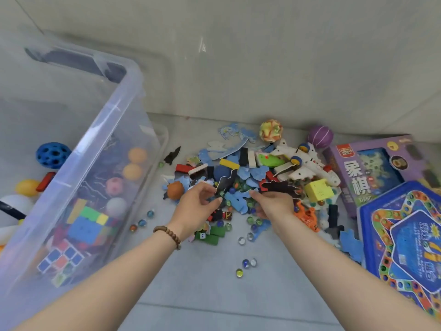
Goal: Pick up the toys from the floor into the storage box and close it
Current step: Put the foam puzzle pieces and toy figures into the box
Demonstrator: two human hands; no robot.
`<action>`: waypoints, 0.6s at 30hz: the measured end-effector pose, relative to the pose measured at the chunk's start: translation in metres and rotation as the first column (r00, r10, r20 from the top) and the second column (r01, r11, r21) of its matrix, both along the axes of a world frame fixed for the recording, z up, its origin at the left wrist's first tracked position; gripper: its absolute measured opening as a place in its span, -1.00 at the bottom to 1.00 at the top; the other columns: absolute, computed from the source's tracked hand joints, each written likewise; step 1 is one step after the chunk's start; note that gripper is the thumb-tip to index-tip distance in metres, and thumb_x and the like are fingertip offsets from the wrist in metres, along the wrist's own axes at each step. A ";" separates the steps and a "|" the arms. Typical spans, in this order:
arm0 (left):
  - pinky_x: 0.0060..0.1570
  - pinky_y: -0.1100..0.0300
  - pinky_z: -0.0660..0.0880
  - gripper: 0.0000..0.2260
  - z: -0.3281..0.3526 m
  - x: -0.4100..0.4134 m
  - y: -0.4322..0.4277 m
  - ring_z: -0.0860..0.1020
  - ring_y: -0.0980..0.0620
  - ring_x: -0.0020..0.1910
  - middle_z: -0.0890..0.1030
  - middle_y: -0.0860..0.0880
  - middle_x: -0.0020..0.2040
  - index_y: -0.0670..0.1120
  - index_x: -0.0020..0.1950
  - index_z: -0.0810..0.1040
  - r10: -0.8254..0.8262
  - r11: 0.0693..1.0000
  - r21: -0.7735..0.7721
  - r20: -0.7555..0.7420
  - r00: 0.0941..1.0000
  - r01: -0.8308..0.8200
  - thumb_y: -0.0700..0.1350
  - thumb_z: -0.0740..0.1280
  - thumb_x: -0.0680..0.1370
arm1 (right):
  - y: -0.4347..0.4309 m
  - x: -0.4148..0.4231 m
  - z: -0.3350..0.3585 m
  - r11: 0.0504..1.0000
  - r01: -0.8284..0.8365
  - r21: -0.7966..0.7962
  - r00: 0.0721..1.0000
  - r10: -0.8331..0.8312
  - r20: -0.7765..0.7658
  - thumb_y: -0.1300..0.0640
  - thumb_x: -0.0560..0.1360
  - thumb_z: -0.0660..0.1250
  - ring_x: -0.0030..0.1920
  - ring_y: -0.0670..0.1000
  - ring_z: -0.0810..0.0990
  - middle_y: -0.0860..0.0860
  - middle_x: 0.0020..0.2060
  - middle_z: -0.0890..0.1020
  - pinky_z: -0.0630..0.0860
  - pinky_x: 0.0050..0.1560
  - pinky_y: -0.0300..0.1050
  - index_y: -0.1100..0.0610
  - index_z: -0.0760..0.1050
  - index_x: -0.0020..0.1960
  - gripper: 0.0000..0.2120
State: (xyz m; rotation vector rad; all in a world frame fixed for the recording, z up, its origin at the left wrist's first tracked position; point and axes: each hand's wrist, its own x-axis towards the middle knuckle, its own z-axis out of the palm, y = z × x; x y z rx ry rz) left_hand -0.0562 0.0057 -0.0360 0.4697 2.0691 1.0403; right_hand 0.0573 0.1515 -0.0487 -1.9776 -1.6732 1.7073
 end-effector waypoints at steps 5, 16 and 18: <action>0.04 0.02 0.57 -0.86 -0.002 0.001 -0.002 0.56 0.08 -0.02 0.56 0.09 -0.03 -0.04 0.03 0.54 0.074 0.996 0.053 0.022 0.997 -0.076 -0.12 0.39 0.49 | -0.010 -0.014 -0.003 0.998 0.058 -0.019 0.998 -0.059 -0.034 0.12 0.34 0.51 -0.45 0.00 0.44 0.03 -0.41 0.52 0.53 -0.29 -0.08 0.10 0.50 -0.35 -0.79; -0.16 0.42 0.46 -0.86 -0.003 0.007 0.007 0.53 0.15 -0.09 0.57 0.06 -0.06 -0.09 0.08 0.55 0.084 0.992 0.096 0.045 0.995 -0.088 -0.13 0.32 0.54 | -0.005 0.002 -0.003 0.996 -0.026 -0.089 0.979 0.007 -0.202 0.21 0.38 0.49 -0.33 -0.03 0.60 0.07 -0.20 0.63 0.57 -0.41 -0.32 0.23 0.49 0.05 -0.70; -0.17 0.46 0.44 -0.86 -0.006 0.007 0.007 0.51 0.19 -0.13 0.56 0.08 -0.10 -0.11 0.09 0.55 0.087 0.992 0.090 0.053 0.995 -0.092 -0.14 0.32 0.54 | -0.007 -0.001 -0.005 0.994 0.000 -0.111 0.974 -0.026 -0.227 0.20 0.39 0.48 -0.34 -0.06 0.59 0.07 -0.20 0.63 0.53 -0.46 -0.35 0.21 0.48 0.05 -0.71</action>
